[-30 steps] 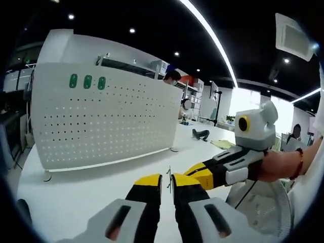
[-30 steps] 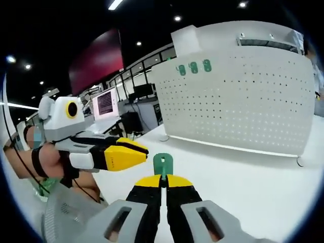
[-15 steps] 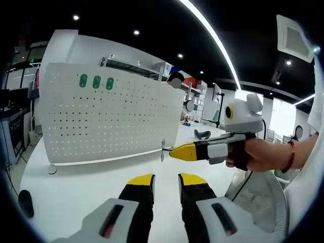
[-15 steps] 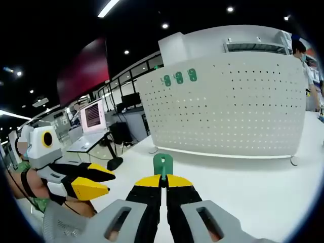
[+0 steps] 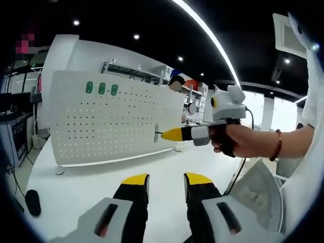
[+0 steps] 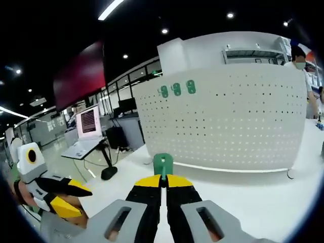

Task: Insert the hook assembly into the mounting plate slot until the hook locks in place.

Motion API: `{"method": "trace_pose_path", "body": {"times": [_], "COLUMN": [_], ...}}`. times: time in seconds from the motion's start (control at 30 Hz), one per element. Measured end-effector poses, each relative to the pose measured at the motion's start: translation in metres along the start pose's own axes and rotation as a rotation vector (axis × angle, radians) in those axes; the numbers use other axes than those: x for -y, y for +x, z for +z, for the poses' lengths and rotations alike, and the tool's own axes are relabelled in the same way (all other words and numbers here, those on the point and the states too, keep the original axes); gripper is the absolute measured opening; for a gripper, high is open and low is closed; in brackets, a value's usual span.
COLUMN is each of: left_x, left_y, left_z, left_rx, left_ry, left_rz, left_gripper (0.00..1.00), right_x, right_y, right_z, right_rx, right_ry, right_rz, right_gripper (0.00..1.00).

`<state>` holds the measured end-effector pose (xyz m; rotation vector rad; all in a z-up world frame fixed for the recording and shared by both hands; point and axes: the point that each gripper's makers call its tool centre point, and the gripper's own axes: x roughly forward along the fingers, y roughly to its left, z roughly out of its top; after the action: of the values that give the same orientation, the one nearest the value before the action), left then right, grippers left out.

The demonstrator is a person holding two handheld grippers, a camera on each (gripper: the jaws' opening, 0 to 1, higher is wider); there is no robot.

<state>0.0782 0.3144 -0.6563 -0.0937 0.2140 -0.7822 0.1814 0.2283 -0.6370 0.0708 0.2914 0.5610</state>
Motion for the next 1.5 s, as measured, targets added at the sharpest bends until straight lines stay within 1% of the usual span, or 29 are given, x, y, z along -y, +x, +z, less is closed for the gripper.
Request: {"method": "trace_pose_path", "body": {"times": [0.17, 0.4, 0.5, 0.67, 0.83, 1.0, 1.07, 1.1, 1.13, 1.2, 1.37, 1.5], "left_x": [-0.001, 0.001, 0.001, -0.002, -0.006, -0.007, -0.008, -0.008, -0.008, -0.010, -0.014, -0.017], "left_y": [-0.005, -0.012, -0.015, -0.020, -0.020, -0.020, -0.019, -0.019, -0.019, -0.018, -0.017, -0.016], "left_z": [-0.001, 0.003, 0.003, 0.005, 0.007, 0.008, 0.008, 0.008, 0.008, 0.007, 0.005, 0.002], "left_rx": [0.002, 0.002, 0.001, 0.011, 0.020, 0.024, 0.026, 0.026, 0.027, 0.026, 0.027, 0.017], "left_ry": [-0.015, 0.010, 0.021, 0.014, 0.015, 0.020, 0.027, 0.032, 0.034, 0.027, 0.021, 0.036], "left_rz": [-0.002, -0.017, -0.022, -0.019, -0.010, -0.021, -0.021, -0.023, -0.025, -0.024, -0.022, -0.021], "left_gripper": [0.31, 0.35, 0.36, 0.38, 0.41, 0.45, 0.46, 0.46, 0.46, 0.47, 0.48, 0.49], "right_x": [0.006, 0.017, 0.021, 0.027, 0.034, 0.043, 0.045, 0.047, 0.050, 0.053, 0.060, 0.064], "right_y": [0.003, 0.010, 0.014, 0.019, 0.025, 0.033, 0.036, 0.037, 0.039, 0.042, 0.048, 0.052], "right_z": [0.012, 0.030, 0.039, 0.053, 0.064, 0.074, 0.075, 0.077, 0.079, 0.082, 0.093, 0.100], "right_rx": [0.019, 0.050, 0.062, 0.083, 0.094, 0.107, 0.103, 0.107, 0.112, 0.107, 0.121, 0.134], "right_ry": [-0.001, 0.000, -0.019, -0.033, -0.042, -0.052, -0.044, -0.038, -0.051, -0.052, -0.061, -0.057], "right_rz": [-0.028, -0.073, -0.096, -0.119, -0.145, -0.172, -0.170, -0.177, -0.188, -0.195, -0.220, -0.235], "right_gripper": [0.01, 0.01, 0.01, 0.01, 0.01, 0.01, 0.01, 0.01, 0.01, 0.01, 0.01, 0.01]}}
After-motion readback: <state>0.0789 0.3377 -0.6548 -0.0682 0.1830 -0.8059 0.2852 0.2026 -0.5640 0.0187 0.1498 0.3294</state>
